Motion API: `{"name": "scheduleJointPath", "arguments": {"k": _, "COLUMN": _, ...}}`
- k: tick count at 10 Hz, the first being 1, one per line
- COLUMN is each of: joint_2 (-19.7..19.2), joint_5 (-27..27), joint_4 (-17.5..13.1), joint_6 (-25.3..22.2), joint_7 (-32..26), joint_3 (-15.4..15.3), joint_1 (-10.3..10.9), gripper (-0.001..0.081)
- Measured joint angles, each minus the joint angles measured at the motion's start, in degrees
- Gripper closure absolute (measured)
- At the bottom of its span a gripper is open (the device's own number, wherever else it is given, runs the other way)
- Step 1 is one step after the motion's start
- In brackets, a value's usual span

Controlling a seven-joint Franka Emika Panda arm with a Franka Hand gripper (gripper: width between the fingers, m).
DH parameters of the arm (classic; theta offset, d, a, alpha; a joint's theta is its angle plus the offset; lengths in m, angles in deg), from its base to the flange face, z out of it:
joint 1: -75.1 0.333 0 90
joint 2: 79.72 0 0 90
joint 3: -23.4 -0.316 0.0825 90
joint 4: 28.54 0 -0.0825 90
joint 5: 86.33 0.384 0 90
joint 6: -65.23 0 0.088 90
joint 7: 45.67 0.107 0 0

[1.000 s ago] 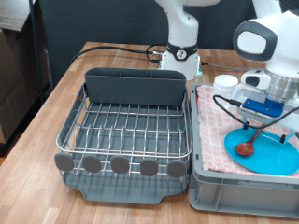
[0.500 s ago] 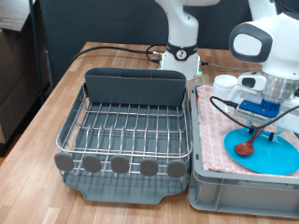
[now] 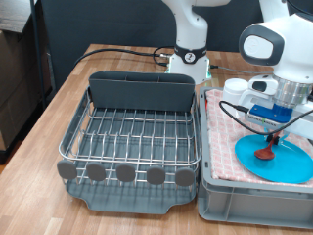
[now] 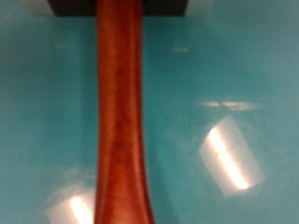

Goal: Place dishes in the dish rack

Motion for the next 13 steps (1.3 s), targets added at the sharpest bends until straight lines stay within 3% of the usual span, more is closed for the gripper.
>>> {"name": "scheduleJointPath", "arguments": {"k": 4, "joint_2": 3.2, "joint_5": 3.1, "joint_4": 0.0, "joint_6": -2.2, "joint_7": -2.5, "joint_3": -1.5, "joint_1": -0.5, "gripper": 0.0725}}
{"name": "scheduleJointPath", "arguments": {"k": 10, "joint_2": 12.2, "joint_5": 12.3, "joint_4": 0.7, "joint_6": -9.6, "joint_7": -10.0, "joint_3": -2.7, "joint_1": -0.9, "gripper": 0.0726}}
{"name": "scheduleJointPath", "arguments": {"k": 13, "joint_2": 12.1, "joint_5": 15.2, "joint_4": 1.0, "joint_6": -11.2, "joint_7": -6.2, "joint_3": -1.9, "joint_1": -1.1, "gripper": 0.0726}}
